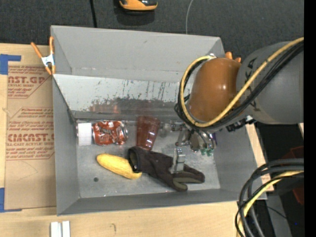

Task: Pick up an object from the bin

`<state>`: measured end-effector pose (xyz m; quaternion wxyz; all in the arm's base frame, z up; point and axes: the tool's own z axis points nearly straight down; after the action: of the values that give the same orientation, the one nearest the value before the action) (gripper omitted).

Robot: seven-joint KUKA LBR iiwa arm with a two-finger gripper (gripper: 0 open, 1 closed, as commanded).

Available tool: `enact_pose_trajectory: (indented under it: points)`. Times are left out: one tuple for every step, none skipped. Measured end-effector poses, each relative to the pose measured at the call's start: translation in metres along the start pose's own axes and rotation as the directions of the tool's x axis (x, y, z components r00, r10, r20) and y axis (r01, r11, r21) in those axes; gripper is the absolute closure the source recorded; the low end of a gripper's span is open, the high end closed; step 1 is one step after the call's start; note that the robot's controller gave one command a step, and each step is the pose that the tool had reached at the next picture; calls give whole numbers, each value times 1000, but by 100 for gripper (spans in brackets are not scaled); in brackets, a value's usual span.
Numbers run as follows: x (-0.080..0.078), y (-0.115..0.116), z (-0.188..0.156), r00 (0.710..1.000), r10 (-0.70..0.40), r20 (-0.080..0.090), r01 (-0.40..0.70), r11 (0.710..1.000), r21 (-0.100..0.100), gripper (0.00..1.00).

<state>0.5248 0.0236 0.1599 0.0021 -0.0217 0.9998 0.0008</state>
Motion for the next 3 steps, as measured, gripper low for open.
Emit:
enact_pose_trajectory:
  points:
    - [-24, 5, 5, 983, -183, -9, 183, 983, 0, 0]
    - [-22, 1, 32, 943, -332, 2, 332, 943, 1, 0]
    - [21, 9, 89, 988, -157, -5, 157, 988, 1, 100]
